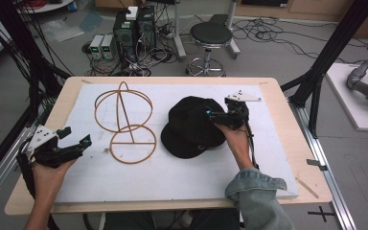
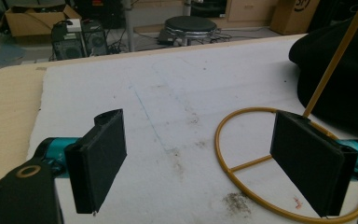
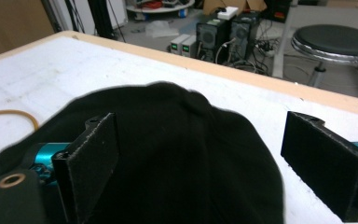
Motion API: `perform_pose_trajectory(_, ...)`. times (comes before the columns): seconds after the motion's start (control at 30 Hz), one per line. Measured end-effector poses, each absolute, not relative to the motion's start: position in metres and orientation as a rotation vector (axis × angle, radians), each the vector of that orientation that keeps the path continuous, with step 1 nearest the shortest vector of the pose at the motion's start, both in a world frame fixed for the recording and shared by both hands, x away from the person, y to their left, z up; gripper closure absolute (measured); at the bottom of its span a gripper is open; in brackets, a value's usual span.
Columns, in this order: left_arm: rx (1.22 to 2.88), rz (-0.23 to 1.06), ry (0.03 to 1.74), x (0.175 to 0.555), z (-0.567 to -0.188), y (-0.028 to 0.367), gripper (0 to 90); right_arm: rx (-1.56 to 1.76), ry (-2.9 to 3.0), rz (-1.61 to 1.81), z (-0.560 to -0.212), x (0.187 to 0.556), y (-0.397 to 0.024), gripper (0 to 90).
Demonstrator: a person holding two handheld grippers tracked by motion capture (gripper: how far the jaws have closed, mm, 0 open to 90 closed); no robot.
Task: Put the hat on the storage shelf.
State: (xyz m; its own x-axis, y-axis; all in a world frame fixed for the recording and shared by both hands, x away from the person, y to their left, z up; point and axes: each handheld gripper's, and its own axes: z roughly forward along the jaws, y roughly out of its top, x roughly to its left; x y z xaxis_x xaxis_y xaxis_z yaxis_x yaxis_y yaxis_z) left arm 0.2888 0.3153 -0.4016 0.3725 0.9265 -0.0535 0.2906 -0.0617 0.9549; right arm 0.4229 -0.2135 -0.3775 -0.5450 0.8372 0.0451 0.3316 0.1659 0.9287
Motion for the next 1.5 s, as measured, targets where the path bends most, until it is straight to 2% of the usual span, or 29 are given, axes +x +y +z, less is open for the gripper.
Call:
perform_pose_trajectory(0.4,1.59,0.76,1.119,0.289,-0.403,0.315,18.5,1.197,1.946,1.518,-0.391,0.442,-0.208,13.3)
perform_pose_trajectory(0.77,1.584,0.764,1.124,0.289,-0.402,0.316,18.6,1.283,1.977,1.511,-0.403,0.451,-0.206,14.0)
perform_pose_trajectory(0.9,1.581,0.765,1.127,0.289,-0.402,0.316,18.6,1.287,2.027,1.526,-0.406,0.453,-0.205,28.4)
perform_pose_trajectory(1.03,1.584,0.766,1.125,0.289,-0.402,0.316,18.6,1.298,2.036,1.531,-0.407,0.454,-0.204,33.2)
perform_pose_trajectory(1.23,1.582,0.768,1.126,0.289,-0.402,0.316,18.6,1.295,2.066,1.504,-0.41,0.455,-0.203,48.4)
perform_pose_trajectory(1.37,1.58,0.77,1.128,0.289,-0.401,0.316,18.6,1.311,2.065,1.48,-0.408,0.453,-0.203,62.6)
perform_pose_trajectory(1.5,1.583,0.77,1.127,0.289,-0.401,0.316,18.7,1.264,2.065,1.418,-0.404,0.449,-0.2,69.4)
